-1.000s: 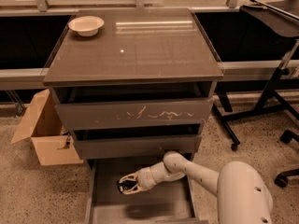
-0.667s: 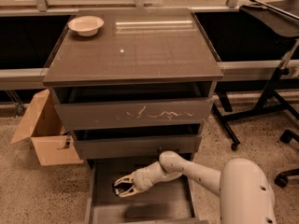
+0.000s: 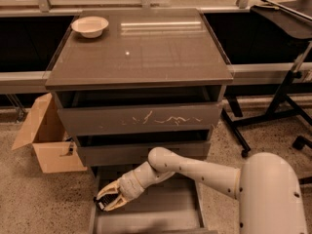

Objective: Pick rxbar chocolate from bottom drawer and place on counter

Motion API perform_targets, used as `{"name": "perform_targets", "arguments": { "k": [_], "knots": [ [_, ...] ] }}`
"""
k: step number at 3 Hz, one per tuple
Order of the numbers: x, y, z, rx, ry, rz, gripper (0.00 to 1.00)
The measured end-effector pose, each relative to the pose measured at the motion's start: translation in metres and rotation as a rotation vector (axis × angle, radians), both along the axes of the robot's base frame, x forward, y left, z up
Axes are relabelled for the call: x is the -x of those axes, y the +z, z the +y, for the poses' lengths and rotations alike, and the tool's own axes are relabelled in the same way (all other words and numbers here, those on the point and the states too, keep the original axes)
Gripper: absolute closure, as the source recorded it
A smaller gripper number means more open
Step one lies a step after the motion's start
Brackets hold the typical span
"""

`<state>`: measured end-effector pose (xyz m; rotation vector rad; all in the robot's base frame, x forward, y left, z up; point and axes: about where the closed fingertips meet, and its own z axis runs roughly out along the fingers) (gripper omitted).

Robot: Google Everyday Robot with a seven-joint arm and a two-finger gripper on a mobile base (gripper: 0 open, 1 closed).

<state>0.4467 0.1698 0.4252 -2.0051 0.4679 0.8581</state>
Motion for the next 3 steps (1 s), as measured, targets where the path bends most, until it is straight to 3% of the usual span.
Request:
{"name": "perform_targets", "arguments": {
  "k": [1, 2, 3],
  "knots": [
    [0.010, 0.032, 0.002, -0.033, 0.030, -0.065, 1.00],
    [0.011, 0.035, 0.003, -0.035, 0.033, -0.068, 1.00],
    [0.024, 0.091, 0.000, -0.116, 0.083, -0.179, 1.00]
  ]
}}
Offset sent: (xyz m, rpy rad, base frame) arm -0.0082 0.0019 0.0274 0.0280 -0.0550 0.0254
